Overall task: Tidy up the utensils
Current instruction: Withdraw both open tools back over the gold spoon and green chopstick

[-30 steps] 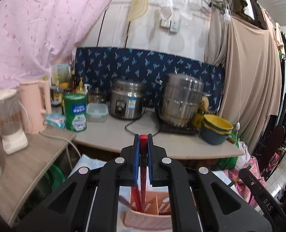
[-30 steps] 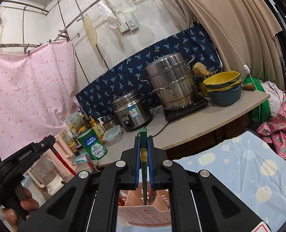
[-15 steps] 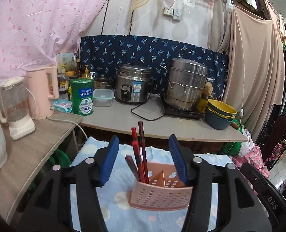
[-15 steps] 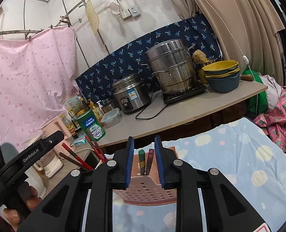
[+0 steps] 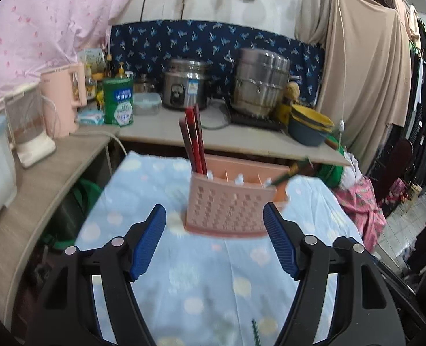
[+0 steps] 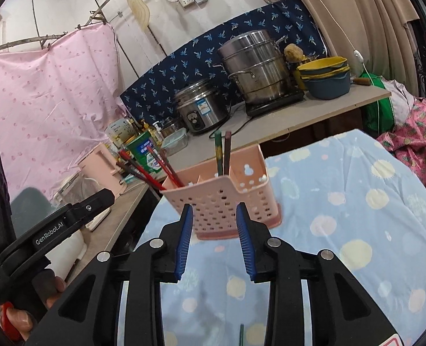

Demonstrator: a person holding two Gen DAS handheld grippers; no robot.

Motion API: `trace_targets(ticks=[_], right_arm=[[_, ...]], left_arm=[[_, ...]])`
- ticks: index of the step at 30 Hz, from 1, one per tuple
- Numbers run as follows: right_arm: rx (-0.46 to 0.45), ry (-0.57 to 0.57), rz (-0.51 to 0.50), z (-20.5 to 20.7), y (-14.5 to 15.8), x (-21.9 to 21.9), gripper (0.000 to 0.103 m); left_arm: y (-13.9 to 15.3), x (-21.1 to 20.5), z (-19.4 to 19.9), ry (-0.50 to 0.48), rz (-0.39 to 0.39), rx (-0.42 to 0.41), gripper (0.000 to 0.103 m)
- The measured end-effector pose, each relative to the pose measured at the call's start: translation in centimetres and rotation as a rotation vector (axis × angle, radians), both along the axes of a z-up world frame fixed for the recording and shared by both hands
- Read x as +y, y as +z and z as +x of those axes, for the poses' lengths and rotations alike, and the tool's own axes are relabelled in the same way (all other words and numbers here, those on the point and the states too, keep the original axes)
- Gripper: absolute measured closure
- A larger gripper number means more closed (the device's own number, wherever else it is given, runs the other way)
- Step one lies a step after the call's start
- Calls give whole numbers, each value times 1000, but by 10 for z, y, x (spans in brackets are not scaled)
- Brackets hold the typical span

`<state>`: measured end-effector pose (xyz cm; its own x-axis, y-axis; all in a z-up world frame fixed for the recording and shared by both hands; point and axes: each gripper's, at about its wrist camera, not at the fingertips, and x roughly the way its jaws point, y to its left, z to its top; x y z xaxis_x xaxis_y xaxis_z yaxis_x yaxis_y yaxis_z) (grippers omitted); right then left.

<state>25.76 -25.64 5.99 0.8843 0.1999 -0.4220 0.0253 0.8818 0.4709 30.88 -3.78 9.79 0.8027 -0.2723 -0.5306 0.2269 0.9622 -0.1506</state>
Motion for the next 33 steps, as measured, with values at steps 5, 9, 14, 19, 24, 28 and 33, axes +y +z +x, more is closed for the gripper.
trace_targets(ticks=[5,9,14,19,24,28,33], right_arm=[[77,29,-6,-46,-28,13,72],[163,51,-8,-84,-61,18,72],[257,57,-60,-127,-93,24,72],[308,71,-99,-158,-114,35,72],[320,111,-169,-182,-123,56,72],[313,128,-213,-194,-125,67,72],[329,140,-217,-200,-132,73,72]], left_arm=[[-39,5,-39,-19,12,99,37],[-75,11,-71,-16,24,178,37],[-113,19,-107,-7,31,267,37],[-133,21,-136,-7,74,288,37],[-144,21,-158,-16,113,301,37],[-150,20,-168,-9,149,304,37],[-154,20,-175,-10,159,314,37]])
